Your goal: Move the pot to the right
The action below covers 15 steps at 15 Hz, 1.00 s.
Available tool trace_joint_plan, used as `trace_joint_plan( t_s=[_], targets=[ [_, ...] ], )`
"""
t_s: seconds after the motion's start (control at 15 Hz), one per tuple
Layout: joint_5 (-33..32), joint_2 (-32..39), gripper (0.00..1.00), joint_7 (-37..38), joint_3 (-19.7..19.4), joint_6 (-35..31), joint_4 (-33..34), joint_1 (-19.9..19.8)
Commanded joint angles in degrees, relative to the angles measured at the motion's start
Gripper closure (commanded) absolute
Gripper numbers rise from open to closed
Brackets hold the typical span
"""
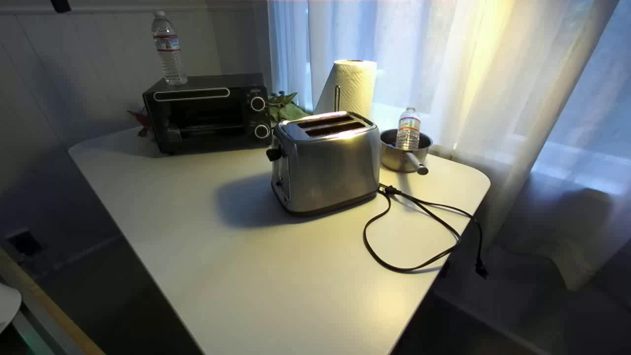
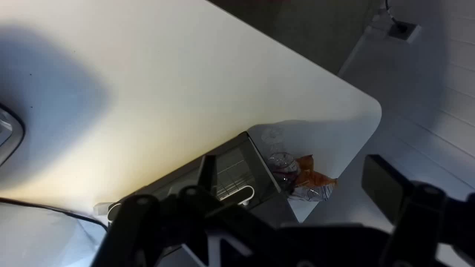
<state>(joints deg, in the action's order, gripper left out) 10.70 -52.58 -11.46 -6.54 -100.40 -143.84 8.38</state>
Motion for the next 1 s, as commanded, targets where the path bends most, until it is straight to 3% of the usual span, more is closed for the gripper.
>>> trace_joint_plan(
  t_s=[0.0, 0.4, 0.93],
  targets=[
    [0.71, 0.20, 0.00, -0.74, 0.75, 0.33, 0.22, -1.20],
    [0.71, 0.20, 0.00, -0.74, 0.75, 0.32, 0.22, -1.20],
    [-6.22, 17.80, 0.00, -11.18, -4.25, -7.24, 11.47, -2.84]
  ],
)
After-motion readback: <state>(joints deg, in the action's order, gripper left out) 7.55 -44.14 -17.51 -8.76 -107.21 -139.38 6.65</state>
